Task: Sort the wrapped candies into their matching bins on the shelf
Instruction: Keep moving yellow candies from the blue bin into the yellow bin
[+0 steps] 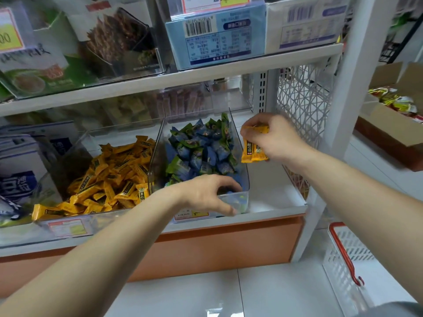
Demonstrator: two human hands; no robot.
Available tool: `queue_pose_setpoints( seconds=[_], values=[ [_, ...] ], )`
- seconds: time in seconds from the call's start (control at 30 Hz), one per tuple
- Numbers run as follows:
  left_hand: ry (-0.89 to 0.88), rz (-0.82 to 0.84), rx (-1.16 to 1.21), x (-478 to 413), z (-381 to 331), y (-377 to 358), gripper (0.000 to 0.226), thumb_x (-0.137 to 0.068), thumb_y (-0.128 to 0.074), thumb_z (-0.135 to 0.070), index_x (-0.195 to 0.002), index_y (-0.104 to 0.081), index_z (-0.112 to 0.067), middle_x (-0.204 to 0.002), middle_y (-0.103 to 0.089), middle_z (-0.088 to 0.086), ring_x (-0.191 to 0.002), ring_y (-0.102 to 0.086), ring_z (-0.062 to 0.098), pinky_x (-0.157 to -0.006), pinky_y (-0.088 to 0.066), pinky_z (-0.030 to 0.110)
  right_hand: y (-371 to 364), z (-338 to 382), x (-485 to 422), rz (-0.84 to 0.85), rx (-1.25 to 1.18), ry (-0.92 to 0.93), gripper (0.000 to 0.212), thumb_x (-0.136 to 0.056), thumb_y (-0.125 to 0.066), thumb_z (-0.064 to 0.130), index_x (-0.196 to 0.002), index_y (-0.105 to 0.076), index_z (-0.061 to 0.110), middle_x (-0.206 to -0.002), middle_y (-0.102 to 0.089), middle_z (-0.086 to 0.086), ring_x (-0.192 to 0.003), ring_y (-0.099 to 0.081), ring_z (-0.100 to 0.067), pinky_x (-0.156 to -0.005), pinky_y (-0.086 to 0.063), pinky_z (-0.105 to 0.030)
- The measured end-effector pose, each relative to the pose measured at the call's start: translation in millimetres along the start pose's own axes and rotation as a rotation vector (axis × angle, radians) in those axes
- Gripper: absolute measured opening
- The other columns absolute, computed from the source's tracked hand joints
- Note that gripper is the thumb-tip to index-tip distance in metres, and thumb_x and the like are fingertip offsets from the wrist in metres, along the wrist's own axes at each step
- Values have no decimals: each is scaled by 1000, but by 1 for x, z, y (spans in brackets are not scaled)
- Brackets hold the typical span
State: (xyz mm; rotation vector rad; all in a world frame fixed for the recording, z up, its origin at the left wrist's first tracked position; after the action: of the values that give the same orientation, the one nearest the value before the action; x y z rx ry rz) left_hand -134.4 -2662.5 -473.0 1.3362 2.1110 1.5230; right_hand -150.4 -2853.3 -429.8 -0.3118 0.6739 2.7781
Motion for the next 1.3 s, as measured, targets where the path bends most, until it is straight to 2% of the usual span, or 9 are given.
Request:
queue_pose_setpoints(
  seconds=[0.2,0.33,0.47,0.57,0.77,1.0,1.1,1.2,1.3],
  values=[
    [76,64,-356,0,10,11,62,-80,-62,-57,-134,-57,-27,-122,-59,1,-109,-57,21,-92,-51,39,-9,5,2,151,252,162,10,-87,-69,35,-95,-65,29,-92,-65,11,-89,-60,-13,-70,-40,-25],
    [-34,-141,-533,3,6,18,68,-67,-48,-76,-106,-70,-24,-107,-53,-7,-95,-55,15,-79,-52,36,-8,5,0,138,266,182,10,-87,-68,36,-94,-64,31,-94,-65,11,-91,-60,-12,-71,-40,-24],
    [-79,-137,-356,-1,10,18,59,-71,-57,-78,-93,-70,-26,-131,-60,-13,-111,-59,8,-89,-50,29,-6,3,1,148,273,187,10,-87,-68,38,-95,-64,32,-95,-64,13,-91,-59,-11,-68,-40,-17],
    [-54,-150,-94,2,17,18,37,-75,-69,-68,-82,-58,-34,-96,-68,-18,-85,-60,2,-72,-47,21,-5,2,1,151,274,187,10,-87,-68,38,-94,-65,32,-94,-64,13,-91,-59,-11,-68,-40,-18],
    [20,-378,125,19,39,24,34,-72,-77,-58,-89,-62,-32,-80,-63,-17,-75,-59,-1,-63,-41,14,-8,2,0,151,270,191,11,-87,-68,37,-95,-66,30,-96,-66,9,-92,-60,-13,-72,-43,-24],
    [272,-664,-567,21,36,40,68,-75,-81,-48,-130,-50,-24,-121,-64,0,-105,-62,27,-77,-55,40,-9,3,-1,149,269,185,11,-87,-69,37,-94,-66,30,-94,-67,9,-90,-61,-13,-73,-45,-23],
    [63,-780,-611,16,12,37,40,-83,-74,-30,-121,-63,-21,-117,-64,3,-107,-60,25,-82,-54,42,-11,4,0,154,287,179,10,-86,-69,39,-92,-65,32,-94,-68,7,-90,-62,-14,-77,-49,-30],
    [-92,-449,-120,6,-6,19,17,-90,-66,-33,-104,-69,-24,-95,-70,-11,-85,-64,1,-76,-53,23,-11,6,0,159,298,184,10,-86,-69,39,-92,-65,33,-94,-69,6,-89,-63,-15,-78,-51,-32],
    [-34,-195,-133,0,-1,3,23,-85,-66,-48,-94,-66,-27,-85,-68,-13,-76,-63,0,-69,-54,24,-11,6,1,165,308,183,12,-86,-69,39,-95,-66,31,-96,-70,5,-91,-63,-16,-82,-53,-35]
  ],
)
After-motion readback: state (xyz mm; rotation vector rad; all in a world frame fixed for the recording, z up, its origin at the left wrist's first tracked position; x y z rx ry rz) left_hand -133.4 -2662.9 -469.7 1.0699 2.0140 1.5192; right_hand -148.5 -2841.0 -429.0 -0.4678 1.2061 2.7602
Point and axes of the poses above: each hand's wrist, its own x-axis away from the middle knuckle, its own y-axis out of the back of the hand, z = x × y, the point moved 2 cm from there along -x, towards the middle knuckle
